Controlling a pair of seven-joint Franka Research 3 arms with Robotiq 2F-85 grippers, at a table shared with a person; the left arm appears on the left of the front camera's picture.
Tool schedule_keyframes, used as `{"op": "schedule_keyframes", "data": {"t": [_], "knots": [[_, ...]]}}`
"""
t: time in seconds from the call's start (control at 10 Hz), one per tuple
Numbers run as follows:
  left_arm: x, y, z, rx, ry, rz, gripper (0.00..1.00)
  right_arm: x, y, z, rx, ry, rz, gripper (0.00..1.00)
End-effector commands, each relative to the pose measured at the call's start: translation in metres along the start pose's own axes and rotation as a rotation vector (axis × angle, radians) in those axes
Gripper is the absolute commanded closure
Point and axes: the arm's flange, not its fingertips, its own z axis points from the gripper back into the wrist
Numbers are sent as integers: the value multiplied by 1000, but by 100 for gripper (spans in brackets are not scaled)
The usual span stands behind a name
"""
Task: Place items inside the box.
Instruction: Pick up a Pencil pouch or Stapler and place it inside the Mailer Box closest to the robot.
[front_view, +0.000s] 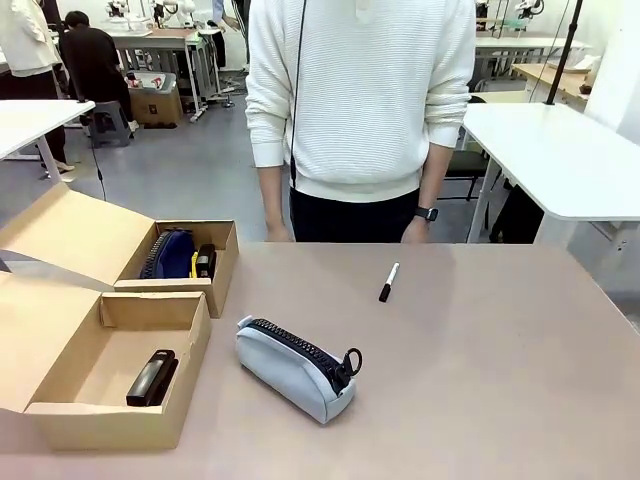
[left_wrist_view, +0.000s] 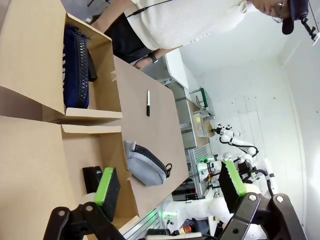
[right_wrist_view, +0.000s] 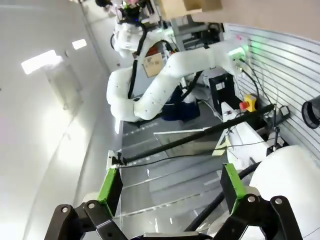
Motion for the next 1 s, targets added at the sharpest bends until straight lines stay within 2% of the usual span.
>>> {"op": "schedule_keyframes", "data": {"t": [0.0,0.9], "knots": [[-2,0,1,-14,-1,-26,0,5,34,-11,27,-52,55,0],[-2,0,1,-14,-1,-26,0,5,34,-11,27,-52,55,0]]}}
